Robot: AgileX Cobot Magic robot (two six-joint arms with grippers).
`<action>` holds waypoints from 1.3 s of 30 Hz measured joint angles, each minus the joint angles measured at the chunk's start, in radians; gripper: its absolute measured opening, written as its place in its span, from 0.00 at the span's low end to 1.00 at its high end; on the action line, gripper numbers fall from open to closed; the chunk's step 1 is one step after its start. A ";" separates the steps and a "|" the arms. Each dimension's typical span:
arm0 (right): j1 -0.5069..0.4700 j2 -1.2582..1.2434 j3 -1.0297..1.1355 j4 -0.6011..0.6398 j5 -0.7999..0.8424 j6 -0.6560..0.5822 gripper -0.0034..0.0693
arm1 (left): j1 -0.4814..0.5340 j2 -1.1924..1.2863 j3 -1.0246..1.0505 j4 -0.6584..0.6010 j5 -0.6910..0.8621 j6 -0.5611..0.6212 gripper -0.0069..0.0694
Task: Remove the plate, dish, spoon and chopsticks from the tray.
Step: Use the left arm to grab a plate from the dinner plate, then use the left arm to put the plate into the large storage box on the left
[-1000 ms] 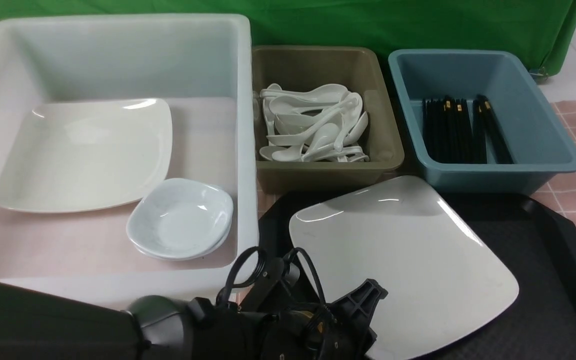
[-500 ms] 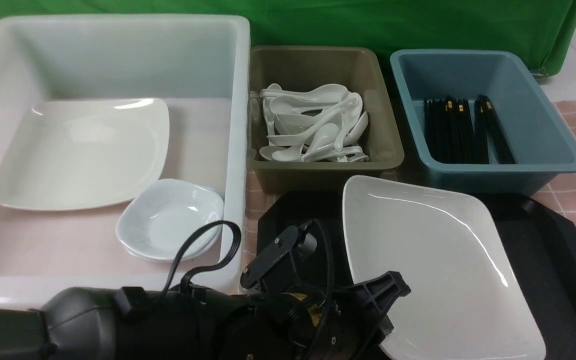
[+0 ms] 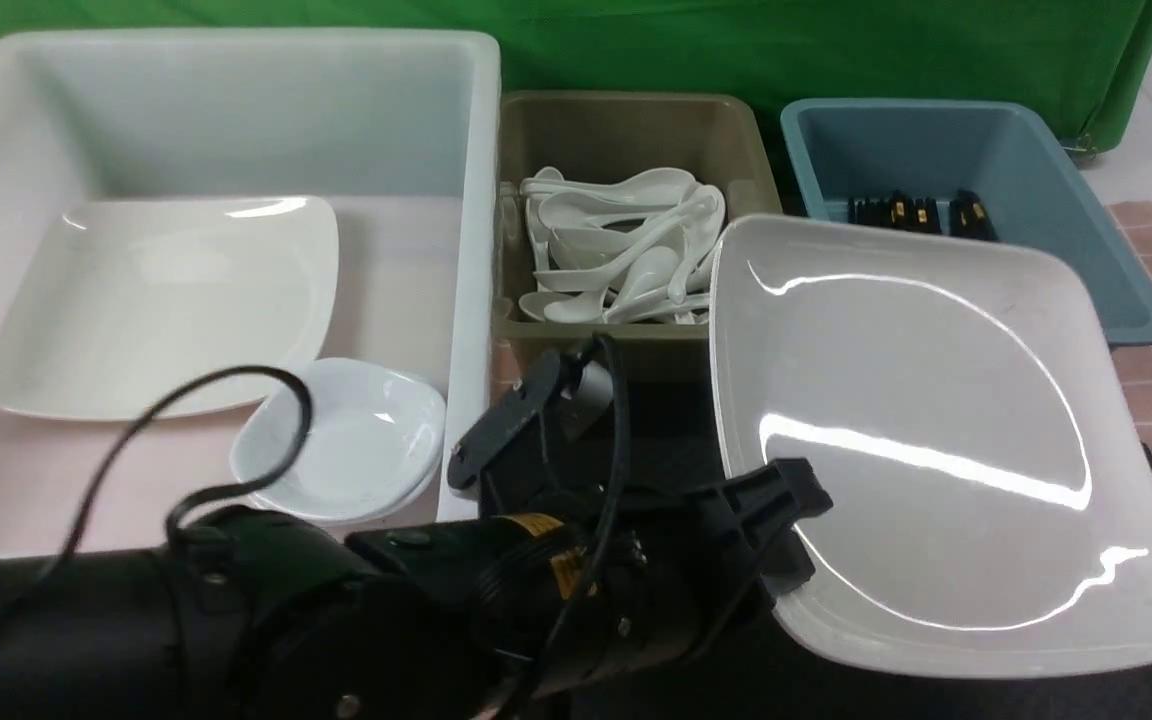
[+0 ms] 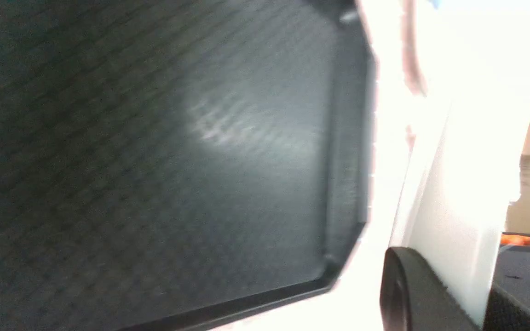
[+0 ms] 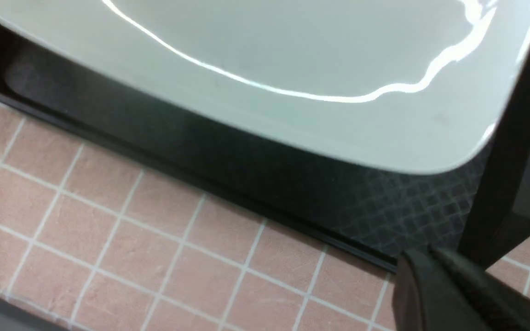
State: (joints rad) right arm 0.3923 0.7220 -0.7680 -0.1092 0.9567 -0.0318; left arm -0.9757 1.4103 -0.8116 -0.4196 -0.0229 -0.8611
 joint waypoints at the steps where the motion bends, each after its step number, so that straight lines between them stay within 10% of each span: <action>1: 0.000 0.000 0.000 -0.001 -0.001 0.000 0.11 | 0.011 -0.026 0.000 0.012 0.004 0.000 0.10; 8: 0.000 0.000 0.000 -0.004 -0.007 -0.001 0.12 | 0.226 -0.247 -0.021 0.124 0.140 0.047 0.10; 14: 0.000 0.000 0.000 -0.004 -0.014 -0.001 0.13 | 0.622 -0.361 -0.199 0.135 0.568 0.311 0.11; 24: 0.000 0.000 0.000 -0.004 -0.023 -0.002 0.14 | 1.493 -0.145 -0.507 -0.386 1.008 1.021 0.11; 30: 0.000 0.000 0.000 -0.004 -0.023 -0.001 0.15 | 1.629 0.084 -0.632 -0.468 1.119 1.177 0.11; 39: 0.000 0.000 0.000 -0.004 -0.026 -0.001 0.16 | 1.573 0.352 -0.881 -0.285 1.166 1.218 0.11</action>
State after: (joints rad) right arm 0.3923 0.7220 -0.7680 -0.1131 0.9305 -0.0325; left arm 0.5973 1.7625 -1.6925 -0.7049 1.1426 0.3573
